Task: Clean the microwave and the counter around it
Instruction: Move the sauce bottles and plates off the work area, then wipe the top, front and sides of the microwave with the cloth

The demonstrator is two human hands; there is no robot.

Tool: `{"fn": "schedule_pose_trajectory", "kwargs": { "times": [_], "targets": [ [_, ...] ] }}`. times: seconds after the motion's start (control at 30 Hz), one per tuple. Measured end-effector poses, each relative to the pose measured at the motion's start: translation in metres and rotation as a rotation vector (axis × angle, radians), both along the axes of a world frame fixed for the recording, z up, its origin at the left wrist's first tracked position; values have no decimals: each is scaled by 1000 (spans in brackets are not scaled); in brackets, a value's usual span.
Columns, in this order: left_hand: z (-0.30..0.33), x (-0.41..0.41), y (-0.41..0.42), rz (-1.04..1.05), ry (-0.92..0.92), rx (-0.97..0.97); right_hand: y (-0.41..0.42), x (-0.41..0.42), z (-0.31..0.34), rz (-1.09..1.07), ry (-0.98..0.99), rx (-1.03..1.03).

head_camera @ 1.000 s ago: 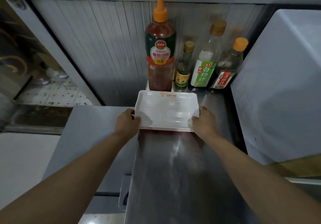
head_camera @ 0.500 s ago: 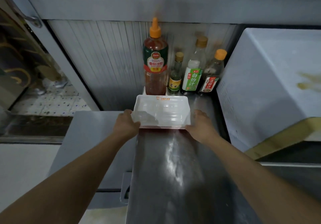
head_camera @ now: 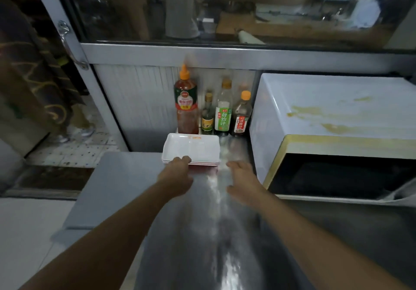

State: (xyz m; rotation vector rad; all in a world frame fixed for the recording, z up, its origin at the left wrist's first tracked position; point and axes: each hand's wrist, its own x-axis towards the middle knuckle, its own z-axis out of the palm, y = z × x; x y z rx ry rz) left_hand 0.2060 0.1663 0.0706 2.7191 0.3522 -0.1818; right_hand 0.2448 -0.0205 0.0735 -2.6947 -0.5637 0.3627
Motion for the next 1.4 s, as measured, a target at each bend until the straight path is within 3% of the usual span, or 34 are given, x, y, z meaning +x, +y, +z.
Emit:
{"fn": "schedule_pose_trajectory", "kwargs": {
  "times": [0.57, 1.4],
  "targets": [
    [36, -142, -148, 43, 57, 73, -153, -105, 25, 70, -26, 65],
    [40, -160, -350, -517, -8, -22, -376, -226, 45, -505, 16, 0]
  ]
}}
